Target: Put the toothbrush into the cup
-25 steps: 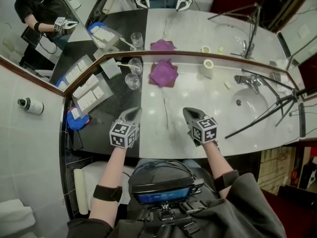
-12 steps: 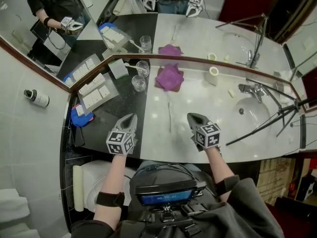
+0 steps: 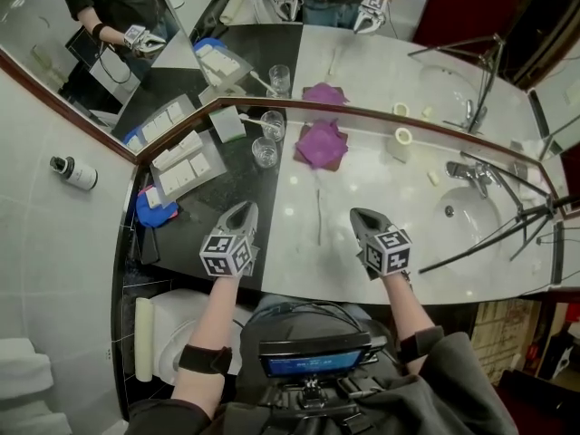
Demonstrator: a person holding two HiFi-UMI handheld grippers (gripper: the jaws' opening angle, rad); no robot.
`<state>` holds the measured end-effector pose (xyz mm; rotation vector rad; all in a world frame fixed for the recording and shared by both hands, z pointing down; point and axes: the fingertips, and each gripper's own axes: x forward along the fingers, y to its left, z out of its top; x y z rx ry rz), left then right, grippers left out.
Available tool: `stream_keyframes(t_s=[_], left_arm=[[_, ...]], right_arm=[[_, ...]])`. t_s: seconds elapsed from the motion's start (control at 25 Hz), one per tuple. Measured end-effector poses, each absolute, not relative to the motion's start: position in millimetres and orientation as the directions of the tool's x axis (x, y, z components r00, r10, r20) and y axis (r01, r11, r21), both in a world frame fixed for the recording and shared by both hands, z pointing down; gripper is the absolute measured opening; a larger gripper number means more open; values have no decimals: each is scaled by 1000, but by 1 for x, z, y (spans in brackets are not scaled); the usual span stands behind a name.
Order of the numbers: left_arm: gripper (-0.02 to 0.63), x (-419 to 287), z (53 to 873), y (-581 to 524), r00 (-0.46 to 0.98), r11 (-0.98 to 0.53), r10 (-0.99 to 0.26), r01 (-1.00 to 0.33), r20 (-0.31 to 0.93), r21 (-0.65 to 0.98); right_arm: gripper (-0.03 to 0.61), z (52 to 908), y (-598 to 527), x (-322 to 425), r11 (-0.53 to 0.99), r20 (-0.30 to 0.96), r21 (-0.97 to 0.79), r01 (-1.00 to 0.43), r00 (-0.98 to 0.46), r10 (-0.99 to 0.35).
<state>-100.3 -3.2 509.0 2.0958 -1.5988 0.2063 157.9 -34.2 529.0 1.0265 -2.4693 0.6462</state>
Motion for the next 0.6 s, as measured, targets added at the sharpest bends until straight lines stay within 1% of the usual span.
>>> stream_keyframes(t_s=[0.12,0.2,0.44,0.6], left_arm=[[62,-110,509,-22,293,-162,-873,-929,391,334],[79,-116,510,-34,287,-141,-877,-921,387,363],[188,-139,520,-92,262,-60,-894,-873,363,483],[217,-157,525,-140,238,-9,-911,-828,337,561]], right_arm=[[17,522,-41,147,634,498,-266,-727,-666,-555],[17,522,-44,139,638,496,-269,-721,-672,-550],[17,524,-63,98,655,489,-284,-700,-693,-530],[17,525,-79,65,662,480,-295,-689,-706,-521]])
